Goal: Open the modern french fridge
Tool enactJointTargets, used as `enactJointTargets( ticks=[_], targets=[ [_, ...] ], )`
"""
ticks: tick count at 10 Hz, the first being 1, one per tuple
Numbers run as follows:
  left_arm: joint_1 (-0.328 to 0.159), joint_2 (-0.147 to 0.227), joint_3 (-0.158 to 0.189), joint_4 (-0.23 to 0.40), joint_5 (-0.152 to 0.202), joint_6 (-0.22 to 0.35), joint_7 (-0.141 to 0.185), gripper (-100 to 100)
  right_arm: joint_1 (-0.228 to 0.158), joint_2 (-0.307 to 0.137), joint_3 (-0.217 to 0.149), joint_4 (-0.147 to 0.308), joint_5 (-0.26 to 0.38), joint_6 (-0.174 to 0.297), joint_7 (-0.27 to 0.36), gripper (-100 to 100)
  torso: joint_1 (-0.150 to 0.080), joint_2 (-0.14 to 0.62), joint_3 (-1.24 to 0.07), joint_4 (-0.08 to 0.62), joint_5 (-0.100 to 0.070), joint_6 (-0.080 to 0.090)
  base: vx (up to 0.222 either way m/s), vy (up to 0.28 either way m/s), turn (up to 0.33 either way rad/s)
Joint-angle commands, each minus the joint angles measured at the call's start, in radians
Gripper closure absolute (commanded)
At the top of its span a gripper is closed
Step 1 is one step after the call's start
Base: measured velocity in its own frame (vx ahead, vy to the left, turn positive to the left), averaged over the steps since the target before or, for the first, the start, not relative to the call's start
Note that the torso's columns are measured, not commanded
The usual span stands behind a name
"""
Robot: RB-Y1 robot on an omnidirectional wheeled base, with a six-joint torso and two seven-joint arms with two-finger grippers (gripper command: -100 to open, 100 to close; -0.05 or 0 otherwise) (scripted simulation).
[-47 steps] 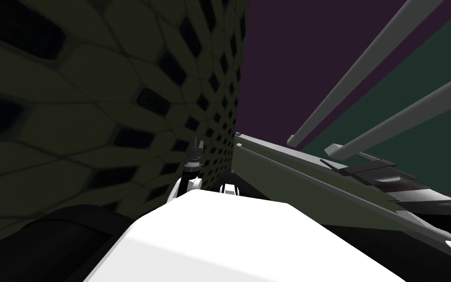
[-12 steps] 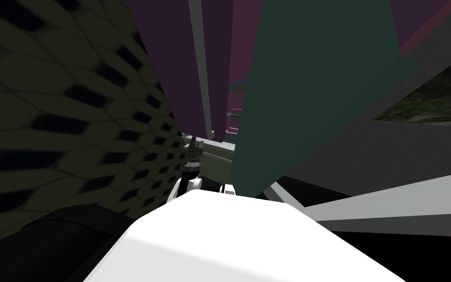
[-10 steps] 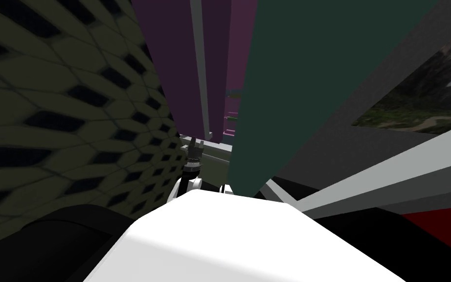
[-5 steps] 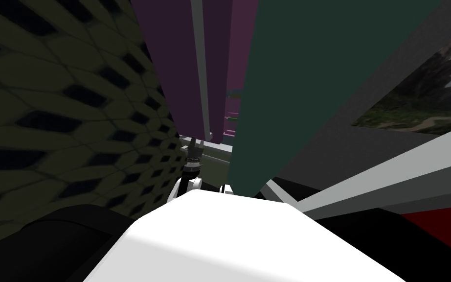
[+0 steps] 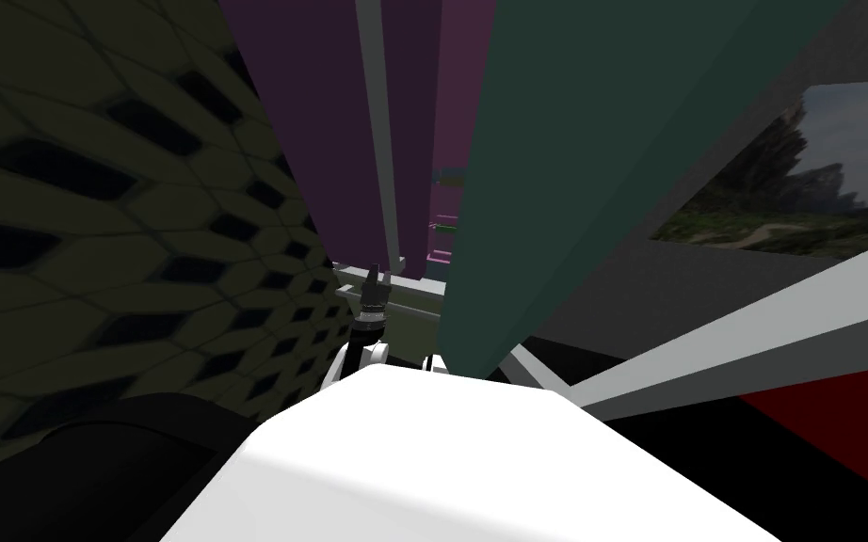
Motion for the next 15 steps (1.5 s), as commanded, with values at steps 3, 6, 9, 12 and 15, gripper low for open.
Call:
enactJointTargets(
  ticks=[3,6,9,12,15],
  targets=[
    [0.000,0.000,0.000,0.000,0.000,0.000,0.000,0,0.007,0.009,-0.006,0.059,0.004,0.012,0.002,100,0.000,0.000,0.000,-0.001,0.001,-0.001,0.000,0.000,0.000],
    [0.007,-0.001,0.008,0.002,0.002,0.000,-0.001,0,-0.058,-0.029,0.034,-0.101,0.054,0.001,0.032,100,0.011,0.010,0.004,0.005,0.005,0.006,-0.047,0.039,-0.139],
    [0.010,-0.001,0.009,0.004,0.002,0.001,-0.001,0,-0.096,-0.085,0.085,-0.093,0.054,-0.065,0.032,100,0.013,0.011,0.004,0.004,0.007,-0.001,0.006,0.004,-0.005],
    [0.010,-0.001,0.009,0.004,0.002,0.001,-0.001,0,-0.145,-0.134,0.133,-0.149,0.104,-0.132,0.062,100,0.013,0.007,0.002,0.002,0.007,-0.001,-0.004,-0.022,-0.109],
    [0.010,-0.001,0.009,0.004,0.002,0.001,-0.001,0,-0.198,-0.178,0.174,-0.233,0.105,-0.199,0.062,100,0.016,0.001,0.000,0.000,0.008,-0.003,0.007,-0.002,-0.045]
  ],
)
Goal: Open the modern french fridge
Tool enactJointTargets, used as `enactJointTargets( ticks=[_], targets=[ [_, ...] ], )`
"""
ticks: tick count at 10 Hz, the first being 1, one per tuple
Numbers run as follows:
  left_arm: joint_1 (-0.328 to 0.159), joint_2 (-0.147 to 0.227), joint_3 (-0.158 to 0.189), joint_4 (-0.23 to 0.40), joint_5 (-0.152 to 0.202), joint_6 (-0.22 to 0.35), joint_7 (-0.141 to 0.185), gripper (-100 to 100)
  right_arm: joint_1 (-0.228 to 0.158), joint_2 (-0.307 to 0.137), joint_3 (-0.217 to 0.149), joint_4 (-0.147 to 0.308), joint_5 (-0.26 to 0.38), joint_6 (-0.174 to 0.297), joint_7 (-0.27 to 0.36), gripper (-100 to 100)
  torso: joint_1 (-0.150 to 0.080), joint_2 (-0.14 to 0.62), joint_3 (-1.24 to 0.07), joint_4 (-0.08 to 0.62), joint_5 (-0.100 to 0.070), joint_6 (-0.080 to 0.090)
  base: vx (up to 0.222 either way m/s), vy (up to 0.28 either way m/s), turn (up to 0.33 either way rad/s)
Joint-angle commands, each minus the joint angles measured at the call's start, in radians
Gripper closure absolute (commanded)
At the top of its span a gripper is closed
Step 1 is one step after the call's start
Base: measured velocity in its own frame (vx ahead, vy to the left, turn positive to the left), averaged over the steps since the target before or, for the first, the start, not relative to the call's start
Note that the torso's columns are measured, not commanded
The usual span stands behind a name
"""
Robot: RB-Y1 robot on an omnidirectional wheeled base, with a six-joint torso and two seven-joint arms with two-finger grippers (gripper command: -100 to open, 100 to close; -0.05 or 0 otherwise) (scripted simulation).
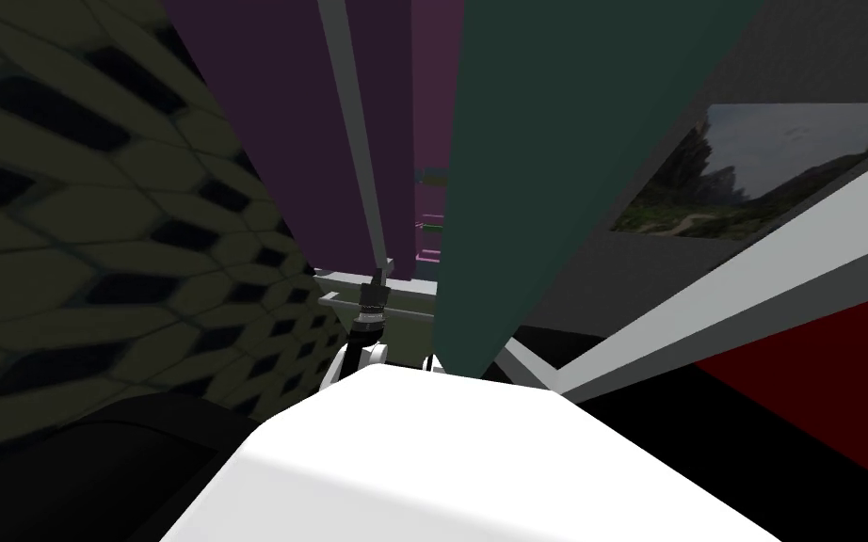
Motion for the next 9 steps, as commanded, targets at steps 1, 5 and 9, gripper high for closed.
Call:
enactJointTargets(
  ticks=[1,5,9],
  targets=[
    [0.000,0.000,0.000,0.000,0.000,0.000,0.000,0,-0.048,0.012,0.002,-0.064,0.018,-0.010,0.018,100,0.002,-0.002,-0.001,0.000,0.000,0.001,0.006,0.013,0.008],
    [0.002,0.000,0.001,0.000,0.000,-0.001,0.000,0,-0.150,-0.081,0.091,-0.091,0.068,-0.114,0.049,100,-0.001,-0.004,-0.001,-0.001,-0.001,0.001,0.001,-0.004,-0.120],
    [0.002,0.000,0.001,0.000,0.000,-0.001,0.000,0,-0.150,-0.081,0.091,-0.206,0.068,-0.114,0.049,100,0.000,-0.006,-0.002,-0.003,0.000,0.001,-0.001,-0.007,-0.002]
  ],
)
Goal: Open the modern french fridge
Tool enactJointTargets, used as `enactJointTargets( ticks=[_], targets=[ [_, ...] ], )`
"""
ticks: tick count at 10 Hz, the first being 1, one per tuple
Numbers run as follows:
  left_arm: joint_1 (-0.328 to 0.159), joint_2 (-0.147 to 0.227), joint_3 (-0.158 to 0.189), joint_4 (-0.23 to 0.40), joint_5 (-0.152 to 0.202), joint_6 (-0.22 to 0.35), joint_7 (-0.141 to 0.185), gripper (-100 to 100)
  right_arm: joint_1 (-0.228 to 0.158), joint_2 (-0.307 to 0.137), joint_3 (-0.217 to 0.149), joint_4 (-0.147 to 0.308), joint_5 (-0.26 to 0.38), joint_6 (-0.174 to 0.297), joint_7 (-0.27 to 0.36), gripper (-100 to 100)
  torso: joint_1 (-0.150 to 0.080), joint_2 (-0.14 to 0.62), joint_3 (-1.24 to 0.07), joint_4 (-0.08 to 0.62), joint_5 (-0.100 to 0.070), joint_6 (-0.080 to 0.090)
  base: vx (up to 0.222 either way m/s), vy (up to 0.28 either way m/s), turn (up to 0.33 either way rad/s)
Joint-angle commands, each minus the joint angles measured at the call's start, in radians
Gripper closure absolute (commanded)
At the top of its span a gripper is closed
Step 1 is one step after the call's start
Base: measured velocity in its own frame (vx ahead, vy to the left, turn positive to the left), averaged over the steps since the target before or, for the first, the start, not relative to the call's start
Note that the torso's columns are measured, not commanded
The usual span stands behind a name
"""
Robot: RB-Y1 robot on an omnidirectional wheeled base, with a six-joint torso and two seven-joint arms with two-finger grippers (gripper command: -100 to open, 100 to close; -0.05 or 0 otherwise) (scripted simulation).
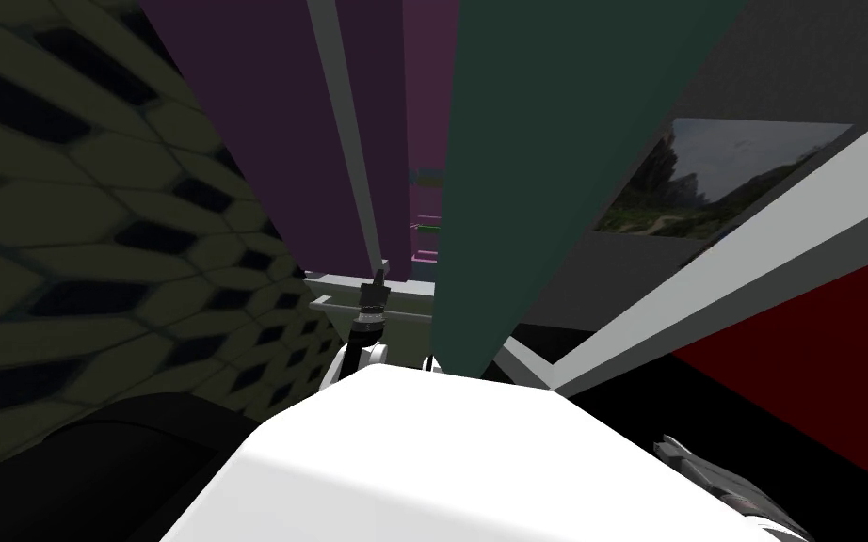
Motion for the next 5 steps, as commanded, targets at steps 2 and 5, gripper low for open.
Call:
enactJointTargets(
  ticks=[2,5],
  targets=[
    [0.000,0.000,0.000,0.000,0.000,0.000,0.000,0,-0.066,-0.053,0.057,-0.094,0.051,-0.052,0.032,100,0.002,0.002,0.001,0.001,0.001,0.000,0.006,-0.001,-0.135],
    [0.000,0.000,0.000,0.000,0.000,0.000,0.000,0,-0.113,-0.092,0.094,-0.164,0.052,-0.107,0.032,100,0.003,-0.004,-0.001,-0.002,0.001,-0.001,0.006,-0.003,-0.065]
  ],
)
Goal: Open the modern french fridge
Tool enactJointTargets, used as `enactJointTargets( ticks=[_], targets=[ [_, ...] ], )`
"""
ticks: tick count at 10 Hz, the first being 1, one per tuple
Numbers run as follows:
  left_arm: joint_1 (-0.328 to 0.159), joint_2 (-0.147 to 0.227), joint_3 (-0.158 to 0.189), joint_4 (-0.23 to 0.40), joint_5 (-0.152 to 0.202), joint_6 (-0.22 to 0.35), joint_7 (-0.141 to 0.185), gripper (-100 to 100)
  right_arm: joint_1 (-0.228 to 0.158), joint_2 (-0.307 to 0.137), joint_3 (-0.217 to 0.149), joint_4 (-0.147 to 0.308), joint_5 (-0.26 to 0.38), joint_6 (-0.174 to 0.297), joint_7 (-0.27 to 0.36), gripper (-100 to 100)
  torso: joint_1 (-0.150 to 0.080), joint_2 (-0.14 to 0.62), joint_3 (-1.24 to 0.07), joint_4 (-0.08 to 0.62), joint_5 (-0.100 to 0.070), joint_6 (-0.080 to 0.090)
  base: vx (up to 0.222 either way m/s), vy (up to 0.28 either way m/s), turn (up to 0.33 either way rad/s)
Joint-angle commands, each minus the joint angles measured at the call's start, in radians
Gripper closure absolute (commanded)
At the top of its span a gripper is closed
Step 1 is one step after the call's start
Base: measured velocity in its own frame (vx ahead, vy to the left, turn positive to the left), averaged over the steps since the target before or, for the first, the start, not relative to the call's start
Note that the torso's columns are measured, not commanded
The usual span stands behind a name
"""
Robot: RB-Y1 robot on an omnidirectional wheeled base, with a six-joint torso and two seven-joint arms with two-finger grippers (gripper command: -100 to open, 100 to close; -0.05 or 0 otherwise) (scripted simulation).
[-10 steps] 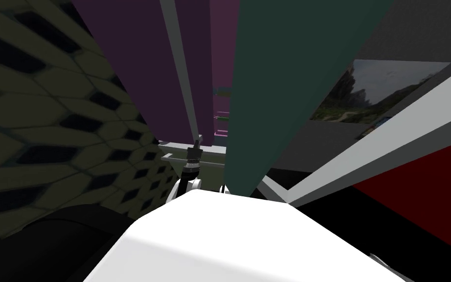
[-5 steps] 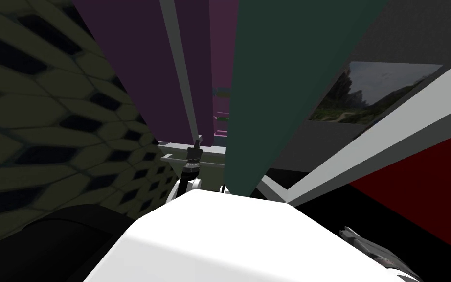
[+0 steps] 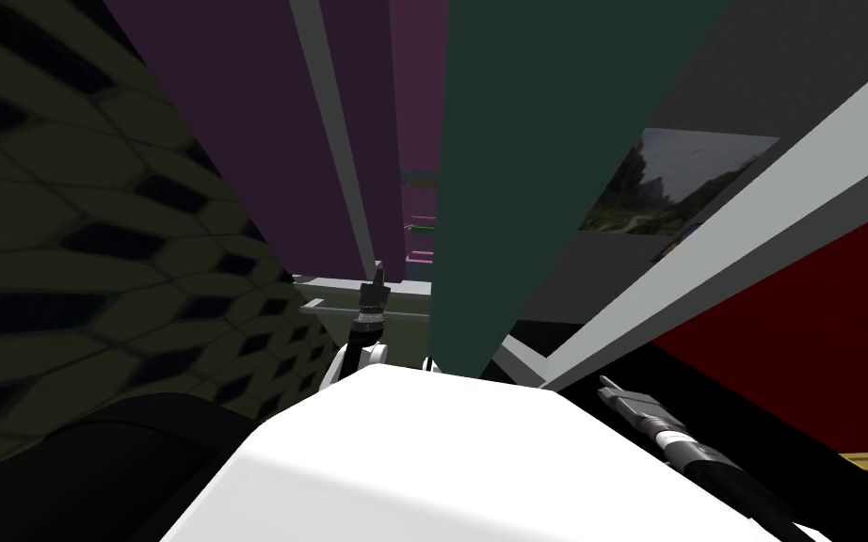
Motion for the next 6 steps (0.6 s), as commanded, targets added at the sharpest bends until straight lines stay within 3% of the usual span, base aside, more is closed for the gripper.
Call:
enactJointTargets(
  ticks=[1,3,4,6],
  targets=[
    [0.000,0.000,0.000,0.000,0.000,0.000,0.000,0,-0.015,-0.014,0.009,-0.072,0.001,-0.016,-0.001,100,0.001,-0.001,0.000,-0.001,0.001,0.000,0.003,0.008,0.006],
    [0.000,0.000,0.000,0.000,0.000,0.000,0.000,0,-0.015,-0.014,0.009,-0.102,0.001,-0.016,-0.001,100,0.000,0.000,0.000,0.000,0.001,0.001,-0.003,-0.015,-0.002],
    [0.000,0.000,0.000,0.000,0.000,0.000,0.000,0,-0.064,-0.066,0.059,-0.137,0.050,-0.073,0.030,100,0.000,-0.002,0.000,-0.001,0.000,0.001,-0.010,0.026,-0.169],
    [0.000,0.000,0.000,0.000,0.000,0.000,0.000,0,-0.108,-0.107,0.099,-0.230,0.051,-0.105,0.030,100,0.006,0.002,0.001,0.001,0.002,0.000,-0.018,0.012,-0.072]
  ],
)
